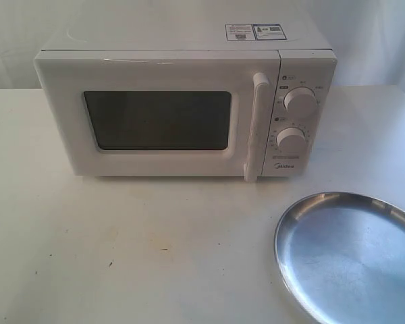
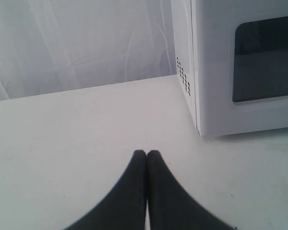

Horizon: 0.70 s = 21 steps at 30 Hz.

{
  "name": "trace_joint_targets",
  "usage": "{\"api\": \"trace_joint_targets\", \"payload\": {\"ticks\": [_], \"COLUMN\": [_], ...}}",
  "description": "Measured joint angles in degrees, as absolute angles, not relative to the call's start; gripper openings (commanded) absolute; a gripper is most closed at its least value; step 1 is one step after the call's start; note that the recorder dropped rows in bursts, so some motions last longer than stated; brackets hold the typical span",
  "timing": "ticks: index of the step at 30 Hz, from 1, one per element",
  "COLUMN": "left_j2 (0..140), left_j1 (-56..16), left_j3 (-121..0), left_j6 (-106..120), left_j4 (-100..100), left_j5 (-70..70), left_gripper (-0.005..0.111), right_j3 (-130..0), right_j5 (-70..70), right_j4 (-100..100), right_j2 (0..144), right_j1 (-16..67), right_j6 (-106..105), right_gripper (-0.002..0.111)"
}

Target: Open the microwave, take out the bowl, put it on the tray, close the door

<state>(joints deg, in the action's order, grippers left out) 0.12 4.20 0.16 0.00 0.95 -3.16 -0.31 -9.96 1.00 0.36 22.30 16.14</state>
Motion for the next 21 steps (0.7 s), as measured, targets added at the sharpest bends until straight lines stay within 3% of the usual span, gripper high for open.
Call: {"api": "trace_joint_targets", "payload": {"ticks": [13, 21], "left_j2": [0.12, 0.12], "left_j1": [4.20, 4.20], "left_j3": [0.16, 0.16], "left_j6": [0.00, 0.00], "left_j4": [0.95, 0.95], "left_j5": [-3.16, -3.16], "left_gripper": [0.000, 0.000], "right_j3": [-0.31, -8.83], "right_j5": [-41.96, -44.45], "right_j4": [1.00, -14.76], "right_j2": [0.23, 6.06], "right_j1": [22.30, 22.30], "right_j6": [19.24, 28.29], "right_gripper": [0.000, 0.000]}}
